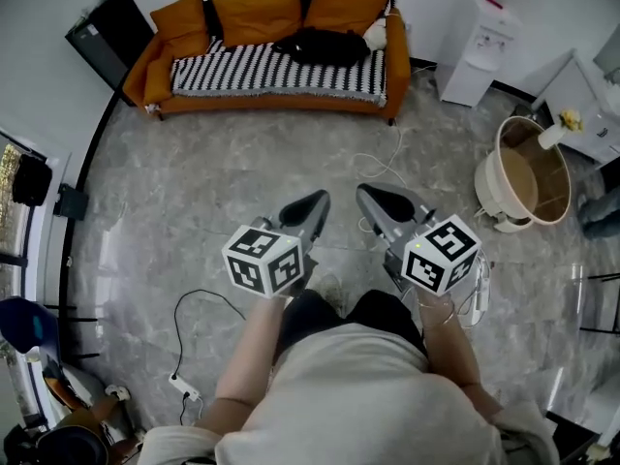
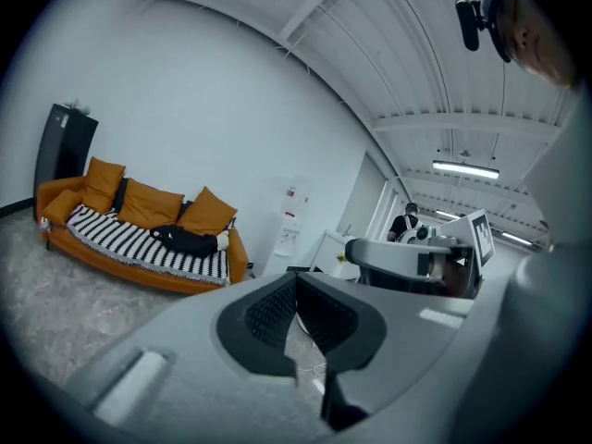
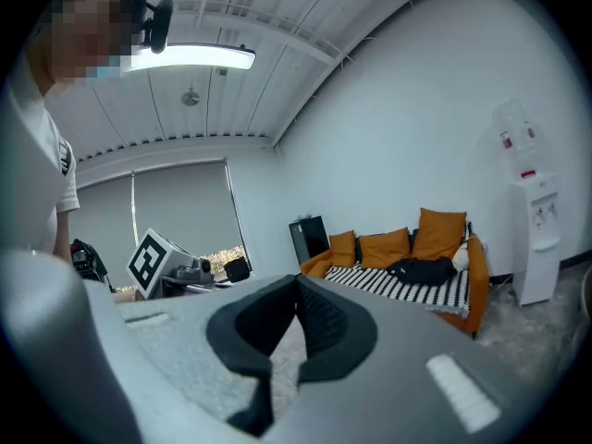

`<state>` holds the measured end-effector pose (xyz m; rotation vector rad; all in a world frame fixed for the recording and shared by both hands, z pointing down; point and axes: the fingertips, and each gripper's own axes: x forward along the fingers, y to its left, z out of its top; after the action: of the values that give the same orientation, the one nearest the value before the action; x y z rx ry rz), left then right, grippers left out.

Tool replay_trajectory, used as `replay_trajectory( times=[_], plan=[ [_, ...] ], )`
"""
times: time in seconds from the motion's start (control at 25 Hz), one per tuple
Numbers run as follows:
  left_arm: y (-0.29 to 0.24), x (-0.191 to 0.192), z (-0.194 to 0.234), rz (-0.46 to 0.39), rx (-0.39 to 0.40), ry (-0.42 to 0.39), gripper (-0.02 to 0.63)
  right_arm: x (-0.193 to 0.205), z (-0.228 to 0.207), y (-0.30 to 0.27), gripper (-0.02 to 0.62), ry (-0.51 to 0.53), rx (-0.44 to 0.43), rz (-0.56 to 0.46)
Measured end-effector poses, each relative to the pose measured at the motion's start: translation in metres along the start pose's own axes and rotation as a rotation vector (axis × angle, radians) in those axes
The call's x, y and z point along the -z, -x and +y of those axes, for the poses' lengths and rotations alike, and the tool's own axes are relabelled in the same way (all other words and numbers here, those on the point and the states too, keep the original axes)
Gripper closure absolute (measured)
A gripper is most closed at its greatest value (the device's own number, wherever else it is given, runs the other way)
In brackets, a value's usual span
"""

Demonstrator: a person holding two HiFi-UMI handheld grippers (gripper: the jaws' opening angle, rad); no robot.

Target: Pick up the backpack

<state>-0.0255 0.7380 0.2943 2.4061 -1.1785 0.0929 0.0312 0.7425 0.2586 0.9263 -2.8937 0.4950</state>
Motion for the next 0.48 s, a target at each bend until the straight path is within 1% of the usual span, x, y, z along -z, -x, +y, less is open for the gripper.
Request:
replay_trajectory(
  times=[0.08, 0.16, 0.24, 0.32, 0.48],
  plan=[
    [-0.011, -0.006, 0.014, 0.001, 0.008, 0.008, 0.598, -0.005, -0.008, -0.009, 0.592, 0.001, 0.000, -0.012],
    [-0.022, -0.011, 0.026, -0.012, 0.015, 0.025, 0.598, -0.014, -0.018, -0.015, 0.592, 0.003, 0.005, -0.049],
    [-0.031, -0.018, 0.037, -0.031, 0.023, 0.034, 0.598, -0.023, -0.034, -0.021, 0.592, -0.007, 0.037, -0.079],
    [-0.043, -0.027, 0.049, -0.042, 0.028, 0.038, 0.598, -0.030, -0.050, -0.030, 0.592, -0.012, 0.053, -0.080],
    [-0.074, -0.045, 0.073, -0.032, 0.029, 0.029, 0.598, -0.040, -0.083, -0.063, 0.592, -0.008, 0.029, -0.070]
  ],
)
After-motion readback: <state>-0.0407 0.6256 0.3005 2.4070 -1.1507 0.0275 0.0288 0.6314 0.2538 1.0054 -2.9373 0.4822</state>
